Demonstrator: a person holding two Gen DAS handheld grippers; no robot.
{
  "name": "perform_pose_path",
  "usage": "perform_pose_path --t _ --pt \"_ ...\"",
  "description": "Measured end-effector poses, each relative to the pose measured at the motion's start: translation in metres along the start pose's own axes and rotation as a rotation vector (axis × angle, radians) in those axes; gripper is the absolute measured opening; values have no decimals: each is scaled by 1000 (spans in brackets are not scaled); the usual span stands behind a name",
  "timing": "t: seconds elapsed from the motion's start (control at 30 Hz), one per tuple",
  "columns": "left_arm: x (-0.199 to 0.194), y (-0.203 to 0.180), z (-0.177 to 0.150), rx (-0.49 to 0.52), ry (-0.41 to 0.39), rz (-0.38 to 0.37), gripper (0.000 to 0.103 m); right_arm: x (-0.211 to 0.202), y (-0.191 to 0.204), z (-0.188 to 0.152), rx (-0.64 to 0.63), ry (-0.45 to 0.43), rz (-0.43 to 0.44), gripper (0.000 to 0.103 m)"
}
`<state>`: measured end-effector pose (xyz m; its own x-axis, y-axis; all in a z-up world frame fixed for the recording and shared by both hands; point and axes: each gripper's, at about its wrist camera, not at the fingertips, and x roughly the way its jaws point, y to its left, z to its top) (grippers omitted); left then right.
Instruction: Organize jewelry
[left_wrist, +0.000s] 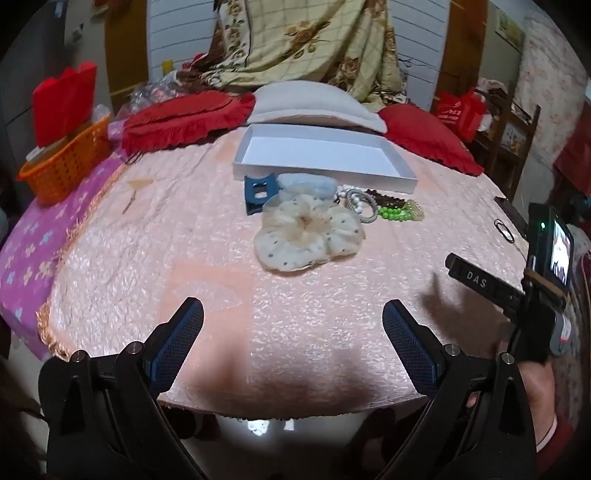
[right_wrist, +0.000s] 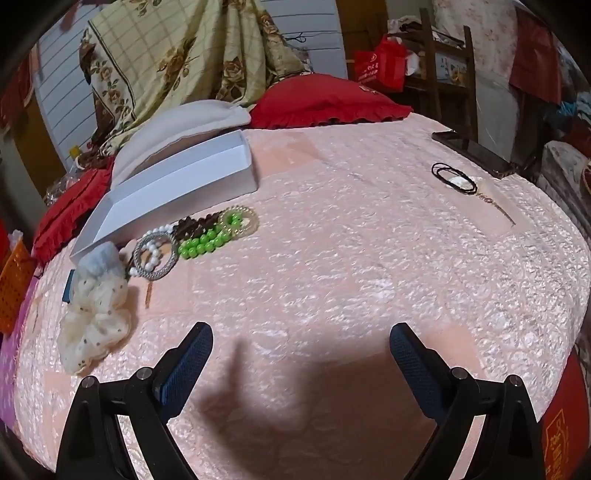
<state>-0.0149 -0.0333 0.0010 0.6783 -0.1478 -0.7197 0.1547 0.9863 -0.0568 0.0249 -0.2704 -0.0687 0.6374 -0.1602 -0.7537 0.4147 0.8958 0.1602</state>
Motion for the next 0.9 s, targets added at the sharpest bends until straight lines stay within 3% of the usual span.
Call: perform_pose_path --t 0.1,0.17,0.27,0.33,0.4,0.47,0.5,0.53,0.57,0.63,0.73,0.8,0.9 --pt "-1 -2 1 15 -6 11 98 2 0 13 -39 21 -9 96" --pt "-1 -2 1 16 -7 5 98 -5 4 20 -75 -12 -48 96" --pt "-1 -3 1 18 -7 3 98 -28 12 31 -154 -137 -134 96" --pt "-1 -4 1 21 -7 -5 98 -51 13 32 -162 -286 -185 96" --pt "-2 -4 1 22 -8 -3 98 -61 11 31 -159 -362 -183 102" --pt "-4 -4 1 22 -13 -5 98 -48 10 37 -182 -267 -158 101" --pt "-5 -5 1 24 -16 -4 98 -40 9 39 -189 -222 -148 97" --pt "-6 -6 0 28 -19 -3 98 -35 6 39 -186 -194 -143 86" --pt "-7 -6 0 30 -22 -6 98 -33 4 39 -178 -184 -149 84" --pt "-8 -6 0 33 -29 -1 98 -35 -3 38 -140 -196 -152 84" --pt "-7 -8 0 44 -15 -18 98 -54 -10 37 -85 -304 -148 84" --pt "-4 -11 -1 56 0 -16 98 -59 -12 36 -67 -355 -90 84" --pt "-4 -13 -2 63 4 0 98 -43 -8 37 -107 -272 -56 84"
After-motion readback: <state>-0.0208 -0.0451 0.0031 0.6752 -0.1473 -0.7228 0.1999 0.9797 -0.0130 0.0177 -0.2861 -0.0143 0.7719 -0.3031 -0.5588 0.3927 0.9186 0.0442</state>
